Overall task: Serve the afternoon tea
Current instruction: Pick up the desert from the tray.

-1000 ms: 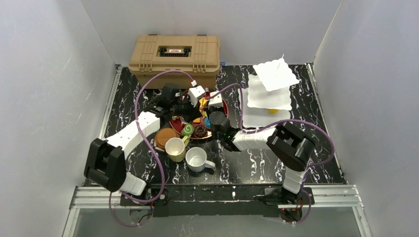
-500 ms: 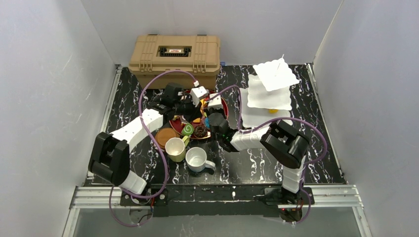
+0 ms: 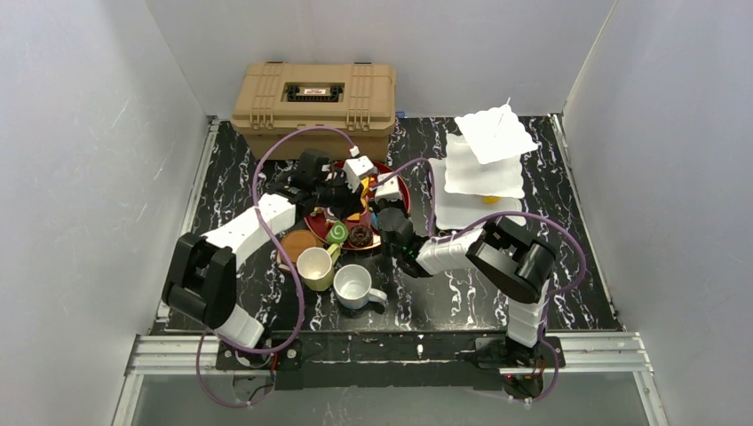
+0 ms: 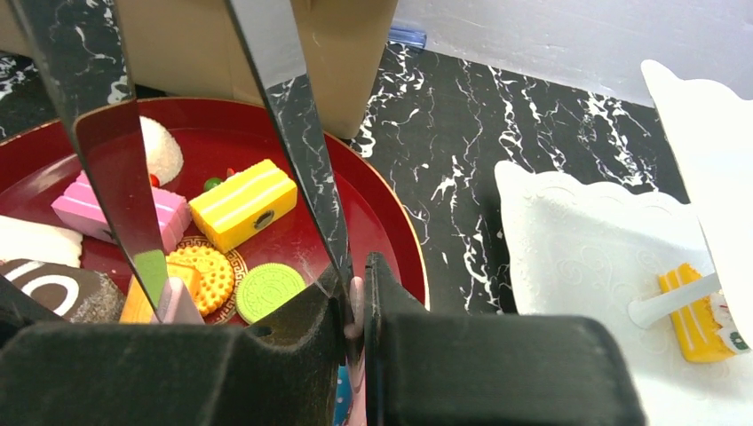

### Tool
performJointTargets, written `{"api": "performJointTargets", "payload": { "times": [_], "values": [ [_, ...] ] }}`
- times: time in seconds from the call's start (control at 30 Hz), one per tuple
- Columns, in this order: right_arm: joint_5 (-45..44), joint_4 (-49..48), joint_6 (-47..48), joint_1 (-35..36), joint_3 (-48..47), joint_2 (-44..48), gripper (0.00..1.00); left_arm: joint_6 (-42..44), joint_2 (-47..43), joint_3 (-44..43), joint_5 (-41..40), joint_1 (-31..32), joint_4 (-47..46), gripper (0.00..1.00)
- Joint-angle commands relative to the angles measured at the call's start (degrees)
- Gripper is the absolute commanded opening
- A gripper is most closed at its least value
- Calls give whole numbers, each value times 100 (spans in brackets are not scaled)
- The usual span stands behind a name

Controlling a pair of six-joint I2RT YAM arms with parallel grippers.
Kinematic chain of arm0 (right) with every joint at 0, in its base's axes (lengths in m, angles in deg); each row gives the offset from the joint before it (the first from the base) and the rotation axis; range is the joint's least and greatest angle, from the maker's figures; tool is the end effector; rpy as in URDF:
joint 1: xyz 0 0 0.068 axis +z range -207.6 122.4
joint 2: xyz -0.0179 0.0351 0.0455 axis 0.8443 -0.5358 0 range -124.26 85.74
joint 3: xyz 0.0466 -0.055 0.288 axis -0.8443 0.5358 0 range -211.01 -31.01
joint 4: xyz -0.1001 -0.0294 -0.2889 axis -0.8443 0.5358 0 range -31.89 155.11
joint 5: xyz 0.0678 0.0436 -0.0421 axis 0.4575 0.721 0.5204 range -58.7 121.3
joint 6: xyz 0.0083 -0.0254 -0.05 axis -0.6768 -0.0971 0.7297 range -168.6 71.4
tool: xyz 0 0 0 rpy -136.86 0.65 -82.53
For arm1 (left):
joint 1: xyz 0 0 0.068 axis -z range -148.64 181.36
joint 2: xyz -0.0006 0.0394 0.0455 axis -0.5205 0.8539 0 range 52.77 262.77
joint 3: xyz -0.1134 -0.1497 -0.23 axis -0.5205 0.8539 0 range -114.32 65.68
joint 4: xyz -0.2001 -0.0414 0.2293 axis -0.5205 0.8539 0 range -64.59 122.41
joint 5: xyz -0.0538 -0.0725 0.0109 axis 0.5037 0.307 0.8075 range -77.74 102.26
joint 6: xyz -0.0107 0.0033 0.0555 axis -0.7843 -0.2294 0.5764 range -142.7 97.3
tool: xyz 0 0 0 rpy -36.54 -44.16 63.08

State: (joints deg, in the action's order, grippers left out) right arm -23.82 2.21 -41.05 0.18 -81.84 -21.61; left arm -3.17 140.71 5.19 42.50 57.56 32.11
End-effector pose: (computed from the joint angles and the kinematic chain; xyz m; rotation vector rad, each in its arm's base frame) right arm 0.2486 0.3334 0.1766 -0.1474 1.5706 -0.0739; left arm 0.3385 -0.1888 0.2595 1.1037 1.8360 -0.6375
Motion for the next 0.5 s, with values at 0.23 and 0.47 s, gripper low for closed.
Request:
{"api": "performJointTargets", "payload": {
  "times": [0.23, 0.47],
  "values": [
    [-79, -250, -558, 14, 110, -102, 8, -25, 287, -258, 157, 90, 86, 7],
    [-136, -555, -17, 8, 280, -130, 9, 51, 472, -307, -17, 167, 42, 7]
  ]
}}
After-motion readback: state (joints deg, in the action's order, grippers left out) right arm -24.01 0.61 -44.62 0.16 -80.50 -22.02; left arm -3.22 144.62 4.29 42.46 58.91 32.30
